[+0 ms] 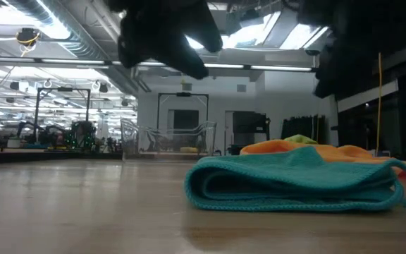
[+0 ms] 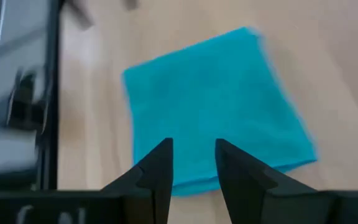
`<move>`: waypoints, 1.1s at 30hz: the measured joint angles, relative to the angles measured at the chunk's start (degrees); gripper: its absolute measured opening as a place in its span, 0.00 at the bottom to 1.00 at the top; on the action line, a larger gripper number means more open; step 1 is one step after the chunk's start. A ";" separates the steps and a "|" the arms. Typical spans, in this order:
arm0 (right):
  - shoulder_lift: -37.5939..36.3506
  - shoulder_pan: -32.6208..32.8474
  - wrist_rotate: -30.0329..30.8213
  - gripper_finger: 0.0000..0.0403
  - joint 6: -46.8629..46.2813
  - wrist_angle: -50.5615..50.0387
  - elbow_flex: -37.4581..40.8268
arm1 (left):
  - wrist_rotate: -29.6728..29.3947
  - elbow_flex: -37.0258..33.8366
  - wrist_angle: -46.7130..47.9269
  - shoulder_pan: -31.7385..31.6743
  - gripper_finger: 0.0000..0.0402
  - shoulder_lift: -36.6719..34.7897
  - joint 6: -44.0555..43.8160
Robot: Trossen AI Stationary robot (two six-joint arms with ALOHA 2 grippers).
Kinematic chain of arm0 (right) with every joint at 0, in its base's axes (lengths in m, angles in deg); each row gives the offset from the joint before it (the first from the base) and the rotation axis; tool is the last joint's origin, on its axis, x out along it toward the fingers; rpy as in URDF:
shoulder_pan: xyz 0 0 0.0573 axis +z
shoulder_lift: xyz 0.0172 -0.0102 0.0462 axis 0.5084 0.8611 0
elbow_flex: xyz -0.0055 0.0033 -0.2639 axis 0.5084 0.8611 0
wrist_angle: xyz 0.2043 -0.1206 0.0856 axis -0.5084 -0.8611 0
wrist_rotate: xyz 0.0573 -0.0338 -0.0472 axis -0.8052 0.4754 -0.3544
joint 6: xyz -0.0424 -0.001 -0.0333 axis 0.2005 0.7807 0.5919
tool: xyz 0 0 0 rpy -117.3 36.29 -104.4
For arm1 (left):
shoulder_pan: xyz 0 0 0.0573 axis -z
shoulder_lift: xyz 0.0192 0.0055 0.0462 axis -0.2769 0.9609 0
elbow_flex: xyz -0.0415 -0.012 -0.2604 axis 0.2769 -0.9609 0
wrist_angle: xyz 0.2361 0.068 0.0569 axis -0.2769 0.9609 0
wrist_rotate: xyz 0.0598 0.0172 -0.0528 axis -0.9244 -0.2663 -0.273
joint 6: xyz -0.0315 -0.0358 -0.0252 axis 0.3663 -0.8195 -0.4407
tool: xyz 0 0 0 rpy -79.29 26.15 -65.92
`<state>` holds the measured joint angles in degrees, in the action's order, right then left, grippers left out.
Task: Fold microfiber towels
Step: Fold the blue microfiber cloth
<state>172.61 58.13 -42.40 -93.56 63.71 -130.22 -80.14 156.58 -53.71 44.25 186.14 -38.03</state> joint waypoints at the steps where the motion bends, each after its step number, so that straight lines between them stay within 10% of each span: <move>1: 0.21 0.60 -1.04 0.30 2.61 0.34 0.00 | 1.20 -0.02 -1.22 0.15 0.39 0.53 2.43; 12: 2.66 4.64 -3.62 0.33 14.37 7.79 -0.02 | 9.28 -0.04 -11.80 -0.46 0.39 2.91 10.62; 18: 4.90 4.50 -2.87 0.54 9.76 8.02 -0.02 | 14.14 -0.04 -8.84 -2.21 0.46 3.54 9.58; 24: 8.10 4.50 -2.84 0.75 9.45 10.86 -0.02 | 14.10 -0.06 -6.54 -2.22 0.58 4.08 13.61; 33: 13.53 4.88 -2.84 0.76 16.79 12.66 -0.02 | 5.43 -0.07 -6.54 0.22 0.63 4.45 32.62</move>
<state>186.14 63.01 -45.23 -76.77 76.37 -130.24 -74.71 156.51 -60.25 44.47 190.60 -5.41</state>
